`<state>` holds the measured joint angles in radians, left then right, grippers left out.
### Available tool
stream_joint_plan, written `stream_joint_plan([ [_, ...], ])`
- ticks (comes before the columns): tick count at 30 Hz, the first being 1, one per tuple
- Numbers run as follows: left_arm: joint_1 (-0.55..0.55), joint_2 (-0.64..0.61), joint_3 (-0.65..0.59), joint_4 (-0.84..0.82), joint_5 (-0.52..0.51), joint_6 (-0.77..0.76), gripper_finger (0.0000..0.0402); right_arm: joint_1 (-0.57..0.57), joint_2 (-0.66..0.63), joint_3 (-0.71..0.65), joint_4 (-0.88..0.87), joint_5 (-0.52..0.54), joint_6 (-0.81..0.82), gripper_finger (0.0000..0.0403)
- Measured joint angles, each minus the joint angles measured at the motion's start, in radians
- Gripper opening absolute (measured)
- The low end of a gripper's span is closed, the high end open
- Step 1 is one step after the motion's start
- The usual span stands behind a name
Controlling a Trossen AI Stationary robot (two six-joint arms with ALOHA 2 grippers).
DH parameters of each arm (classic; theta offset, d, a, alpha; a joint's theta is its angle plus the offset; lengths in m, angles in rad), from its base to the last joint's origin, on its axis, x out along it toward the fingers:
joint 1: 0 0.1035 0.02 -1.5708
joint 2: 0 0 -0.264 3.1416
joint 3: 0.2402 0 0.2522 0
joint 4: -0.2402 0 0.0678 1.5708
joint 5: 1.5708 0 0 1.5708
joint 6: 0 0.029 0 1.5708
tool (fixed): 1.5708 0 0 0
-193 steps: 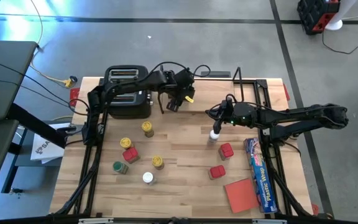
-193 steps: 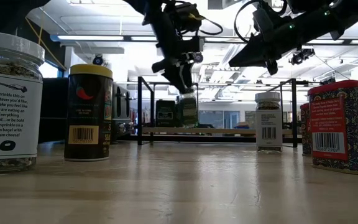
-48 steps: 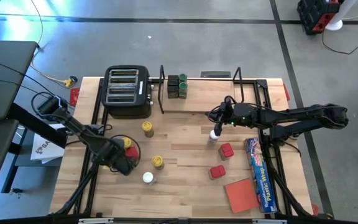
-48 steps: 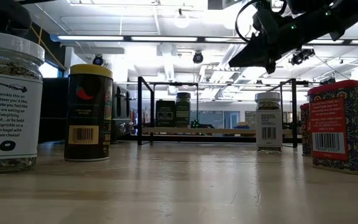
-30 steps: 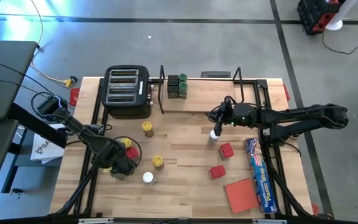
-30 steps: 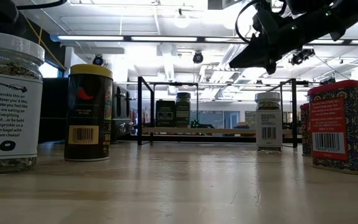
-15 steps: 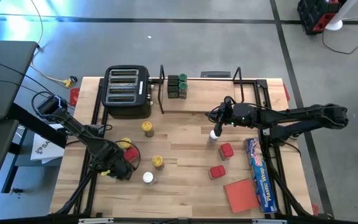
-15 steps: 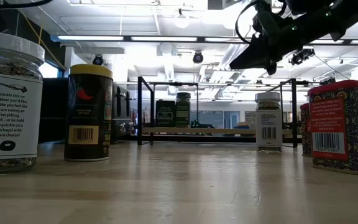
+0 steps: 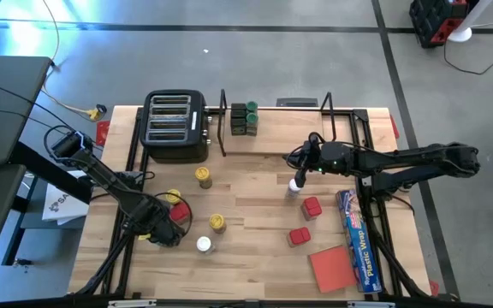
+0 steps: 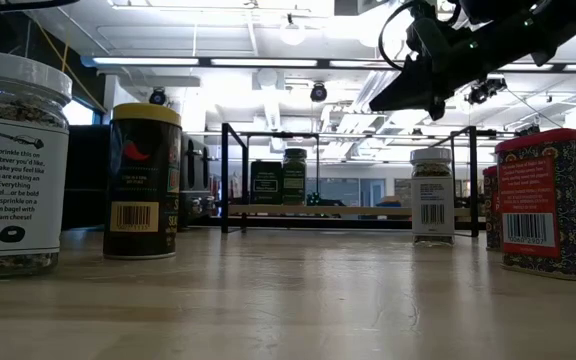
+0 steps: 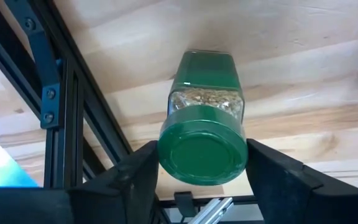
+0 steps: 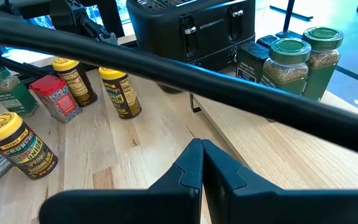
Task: Shelf spices
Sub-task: Put the green seasoning bottle on the shelf aligned with the other green seasoning bottles
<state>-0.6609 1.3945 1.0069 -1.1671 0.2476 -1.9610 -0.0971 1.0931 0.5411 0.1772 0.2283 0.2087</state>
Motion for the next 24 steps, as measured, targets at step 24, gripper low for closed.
stream_joint_plan([
  [24,0.106,0.000,0.149,-0.196,-0.041,0.324,0.0200,0.000,0.000,0.000,0.001,0.000,0.004,0.0000],
])
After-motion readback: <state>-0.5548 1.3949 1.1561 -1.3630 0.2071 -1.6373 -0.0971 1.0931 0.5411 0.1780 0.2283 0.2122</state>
